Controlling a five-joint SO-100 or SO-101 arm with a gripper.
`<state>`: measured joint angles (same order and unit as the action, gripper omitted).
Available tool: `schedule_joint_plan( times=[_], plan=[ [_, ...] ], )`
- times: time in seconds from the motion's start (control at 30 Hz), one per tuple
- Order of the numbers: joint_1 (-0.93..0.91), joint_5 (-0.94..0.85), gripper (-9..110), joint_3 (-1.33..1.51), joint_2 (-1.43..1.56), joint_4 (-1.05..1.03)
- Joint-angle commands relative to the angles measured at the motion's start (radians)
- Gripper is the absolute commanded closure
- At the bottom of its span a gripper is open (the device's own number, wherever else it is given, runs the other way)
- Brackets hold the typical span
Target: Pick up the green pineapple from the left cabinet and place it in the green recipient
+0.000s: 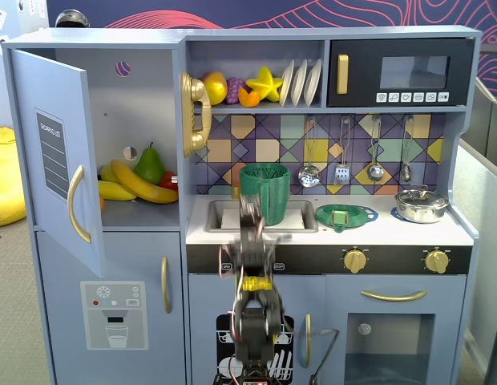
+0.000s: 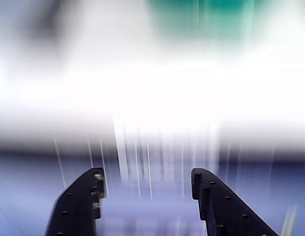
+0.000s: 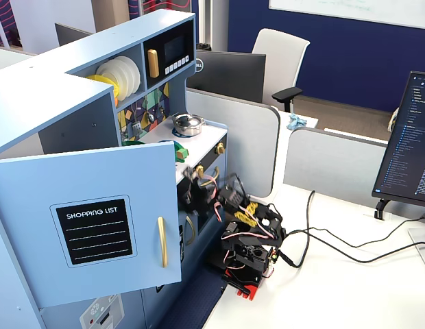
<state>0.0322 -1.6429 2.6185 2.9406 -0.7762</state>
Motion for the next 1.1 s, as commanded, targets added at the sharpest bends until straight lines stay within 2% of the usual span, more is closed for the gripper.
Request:
schedule_joint_plan(
  times=[0.0, 0.17, 0.23, 0.4, 0.8, 0.9, 1.07],
  plan=[
    [-0.012, 0.055, 93, 0.230, 0.230, -0.176],
    [-0.020, 0.192, 99, 0.356, 0.236, -0.334],
    [-0.020, 0.193, 101, 0.377, 0.236, -0.422],
    [0.006, 0.342, 101, 0.377, 0.236, -0.534],
    [-0.025, 0.272, 101, 0.377, 0.238, -0.736],
    [-0.026, 0.364, 101, 0.377, 0.238, -0.727],
    [-0.029, 0.357, 101, 0.377, 0.238, -0.727]
  ],
)
